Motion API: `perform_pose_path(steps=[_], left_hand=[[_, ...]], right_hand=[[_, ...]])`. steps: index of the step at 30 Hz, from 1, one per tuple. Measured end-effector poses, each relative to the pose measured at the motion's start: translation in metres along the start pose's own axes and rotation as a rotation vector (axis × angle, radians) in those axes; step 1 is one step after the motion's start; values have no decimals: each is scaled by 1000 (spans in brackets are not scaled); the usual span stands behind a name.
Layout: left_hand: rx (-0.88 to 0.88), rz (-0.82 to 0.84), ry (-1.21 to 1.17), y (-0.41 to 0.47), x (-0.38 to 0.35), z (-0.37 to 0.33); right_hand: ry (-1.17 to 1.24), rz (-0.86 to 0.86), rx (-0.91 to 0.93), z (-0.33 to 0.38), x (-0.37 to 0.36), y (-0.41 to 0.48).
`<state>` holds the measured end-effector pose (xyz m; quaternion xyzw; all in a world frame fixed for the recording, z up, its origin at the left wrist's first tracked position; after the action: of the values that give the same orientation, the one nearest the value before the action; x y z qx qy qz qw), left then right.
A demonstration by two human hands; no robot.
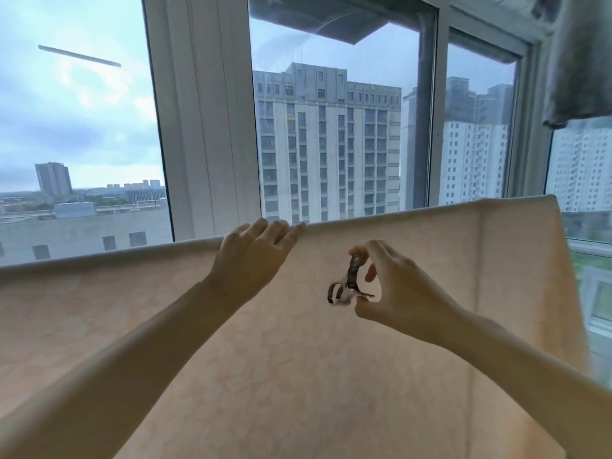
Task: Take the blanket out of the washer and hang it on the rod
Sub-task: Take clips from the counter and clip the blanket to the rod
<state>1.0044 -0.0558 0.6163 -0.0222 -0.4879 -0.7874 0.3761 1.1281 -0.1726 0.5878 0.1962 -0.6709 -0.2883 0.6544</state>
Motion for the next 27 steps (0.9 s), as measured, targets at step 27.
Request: perform_pose_path(steps=[27], left_hand=[[69,52,74,164,-156,-118]], right_hand=[[-294,-144,-65,-248,65,-59]])
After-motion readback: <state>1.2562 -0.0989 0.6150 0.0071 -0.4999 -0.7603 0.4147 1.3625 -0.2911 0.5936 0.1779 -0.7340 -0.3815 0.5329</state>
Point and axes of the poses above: each hand's wrist, its own y-axis towards the middle knuckle, its own x-axis out of the back of the hand, z = x × y, the point moved 8 cm from there along y, towards the middle knuckle, and after that the axes turned 15 degrees about -y, right-handed, at the moved point
